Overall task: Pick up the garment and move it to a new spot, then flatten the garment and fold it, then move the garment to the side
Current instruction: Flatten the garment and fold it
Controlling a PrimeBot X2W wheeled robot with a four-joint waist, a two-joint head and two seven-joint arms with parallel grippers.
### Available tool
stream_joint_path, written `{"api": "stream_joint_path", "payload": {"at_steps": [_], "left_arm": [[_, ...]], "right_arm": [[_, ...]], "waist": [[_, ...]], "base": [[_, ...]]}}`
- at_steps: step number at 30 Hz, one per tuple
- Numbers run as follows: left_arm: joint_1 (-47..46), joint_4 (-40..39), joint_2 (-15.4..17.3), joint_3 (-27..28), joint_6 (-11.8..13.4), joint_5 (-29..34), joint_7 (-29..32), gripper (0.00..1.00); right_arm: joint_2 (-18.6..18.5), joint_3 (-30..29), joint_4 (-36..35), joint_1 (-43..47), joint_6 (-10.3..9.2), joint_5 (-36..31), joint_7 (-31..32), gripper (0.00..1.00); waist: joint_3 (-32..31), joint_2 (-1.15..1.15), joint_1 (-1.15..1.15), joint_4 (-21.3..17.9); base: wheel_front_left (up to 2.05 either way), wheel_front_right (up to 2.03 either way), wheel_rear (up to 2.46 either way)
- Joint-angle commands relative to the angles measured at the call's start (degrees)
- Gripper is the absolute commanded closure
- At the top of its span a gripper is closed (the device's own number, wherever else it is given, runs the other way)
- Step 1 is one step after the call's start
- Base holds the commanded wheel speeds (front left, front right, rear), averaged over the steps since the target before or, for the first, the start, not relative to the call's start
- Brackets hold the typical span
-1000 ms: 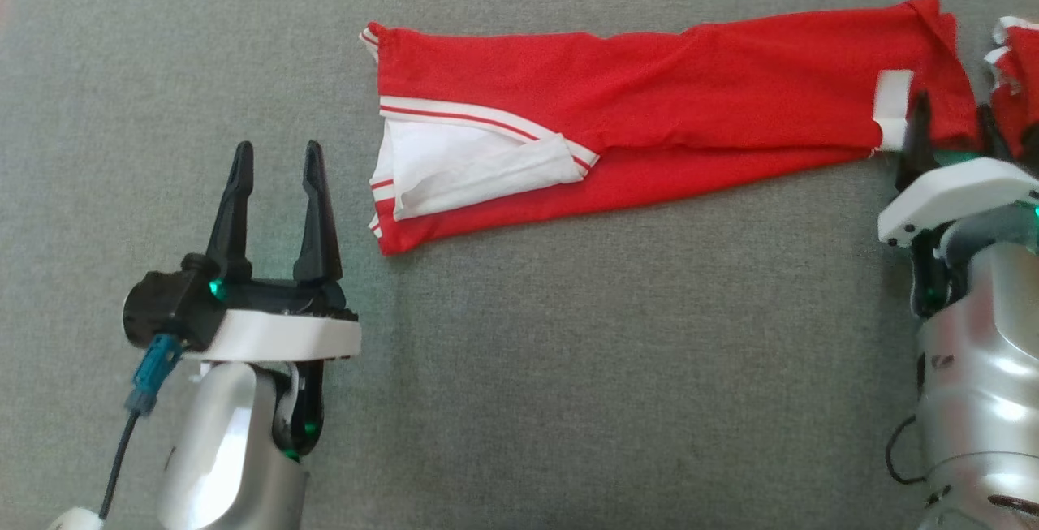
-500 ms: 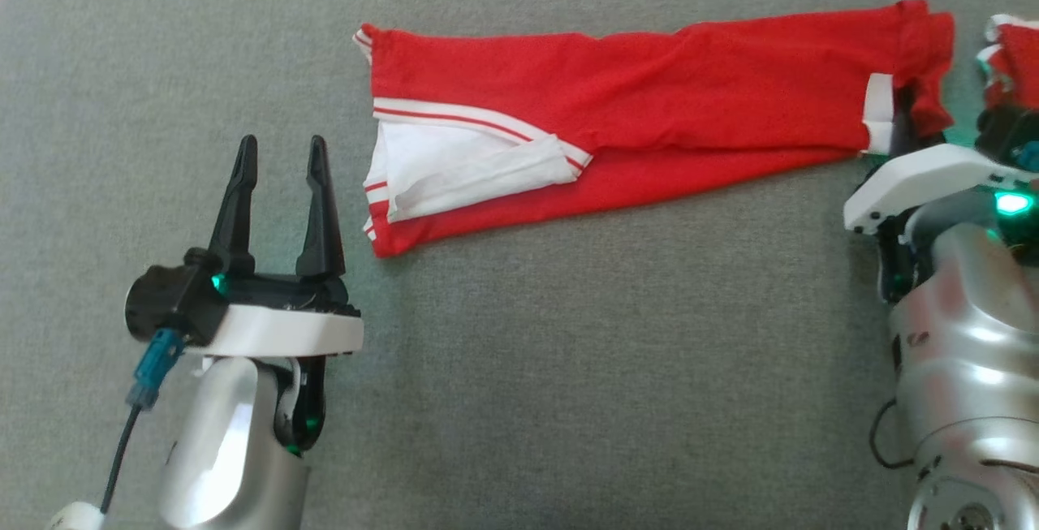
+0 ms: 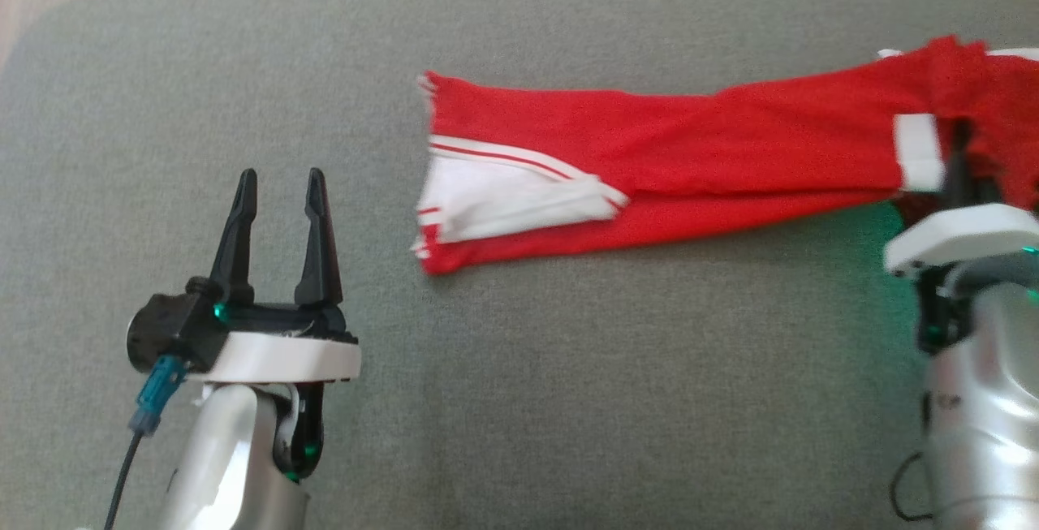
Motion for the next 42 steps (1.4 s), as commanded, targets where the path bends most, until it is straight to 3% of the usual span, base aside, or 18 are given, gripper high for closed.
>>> {"api": "stream_joint_path", "payload": {"at_steps": [1,6,11,15,21,33,42], "left_arm": [[-0.8,-2.0,0.6,1.7,0.4,0.4,-0.3,0.0],[-0.2,-2.0,0.6,1.3,0.4,0.3,-0.3,0.0],[0.1,-1.7,0.6,1.0,0.4,0.3,-0.3,0.0],[0.4,-1.3,0.6,0.9,0.4,0.4,-0.3,0.0],[1.4,-0.2,0.6,-0.4,0.2,-1.6,-0.3,0.0],[1.1,-0.3,0.6,-1.8,0.1,-1.9,-0.3,0.0],[0.0,-0.1,0.6,-3.1,0.3,-2.6,-0.3,0.0]], "right_arm": [[-0.9,0.2,-3.9,-0.4,-0.04,-0.1,0.7,1.0],[-0.5,-0.6,-11.2,2.9,-0.04,0.5,4.4,1.0],[0.4,2.2,-16.8,4.6,-0.04,2.1,6.6,1.0],[0.8,7.4,-19.9,5.2,-0.04,4.1,7.4,1.0],[0.9,20.3,-21.0,6.8,-0.04,12.0,7.5,1.0],[0.9,38.7,-12.2,1.7,-0.04,20.9,3.8,1.0],[0.9,45.2,-3.1,-2.7,-0.04,22.9,0.5,1.0]], "waist": [[-1.0,0.0,0.01,-0.6],[-2.0,0.0,0.01,-0.4],[-2.8,0.0,0.01,0.7],[-4.1,0.0,0.01,1.9],[-6.4,0.0,0.01,4.3],[-5.6,0.0,0.01,8.7],[-3.1,0.0,0.01,12.2]], "base": [[0.0,0.0,0.0],[0.0,0.0,0.0],[0.0,0.0,0.0],[0.0,0.0,0.0],[0.0,0.0,0.0],[0.0,0.0,0.0],[0.0,0.0,0.0]]}}
